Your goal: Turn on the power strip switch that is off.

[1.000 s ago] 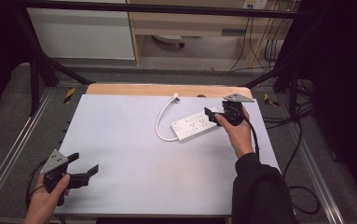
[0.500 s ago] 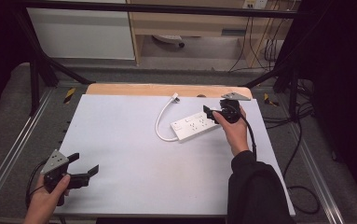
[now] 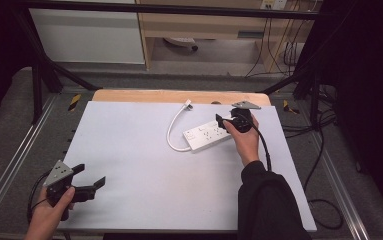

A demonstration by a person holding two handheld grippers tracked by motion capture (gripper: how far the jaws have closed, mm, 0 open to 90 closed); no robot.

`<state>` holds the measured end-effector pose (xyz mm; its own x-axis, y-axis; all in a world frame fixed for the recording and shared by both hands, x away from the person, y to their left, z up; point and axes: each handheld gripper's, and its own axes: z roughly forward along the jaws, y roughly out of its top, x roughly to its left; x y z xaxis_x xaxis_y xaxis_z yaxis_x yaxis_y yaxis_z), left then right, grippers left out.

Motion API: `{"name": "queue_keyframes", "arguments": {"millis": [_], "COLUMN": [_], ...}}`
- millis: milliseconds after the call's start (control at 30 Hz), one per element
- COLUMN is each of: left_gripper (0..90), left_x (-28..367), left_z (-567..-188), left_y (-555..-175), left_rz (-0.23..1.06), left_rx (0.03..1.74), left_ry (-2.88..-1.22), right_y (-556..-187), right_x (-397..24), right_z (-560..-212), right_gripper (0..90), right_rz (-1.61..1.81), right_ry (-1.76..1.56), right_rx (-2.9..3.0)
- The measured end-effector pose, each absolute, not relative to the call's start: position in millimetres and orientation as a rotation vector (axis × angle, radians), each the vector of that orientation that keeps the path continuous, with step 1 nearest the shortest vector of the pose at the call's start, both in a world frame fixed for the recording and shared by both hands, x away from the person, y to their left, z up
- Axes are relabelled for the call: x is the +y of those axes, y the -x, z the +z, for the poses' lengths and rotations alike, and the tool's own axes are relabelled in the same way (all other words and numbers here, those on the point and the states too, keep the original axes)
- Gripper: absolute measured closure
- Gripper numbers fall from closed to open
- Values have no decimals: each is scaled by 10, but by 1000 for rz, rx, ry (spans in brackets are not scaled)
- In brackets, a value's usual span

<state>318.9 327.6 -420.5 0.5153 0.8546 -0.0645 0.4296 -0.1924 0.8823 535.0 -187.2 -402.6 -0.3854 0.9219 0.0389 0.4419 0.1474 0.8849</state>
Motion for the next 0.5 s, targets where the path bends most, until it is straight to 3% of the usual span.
{"name": "queue_keyframes", "arguments": {"millis": [500], "left_gripper": [71], "left_x": [3275], "left_z": [-4209], "left_y": [-3193], "left_rz": [563], "left_rx": [1070], "left_ry": [-1815], "right_y": [-5411], "right_x": [-1817], "right_z": [-4148], "right_gripper": [377], "right_rz": [1191], "right_ry": [-1315], "right_rx": [1916]}}
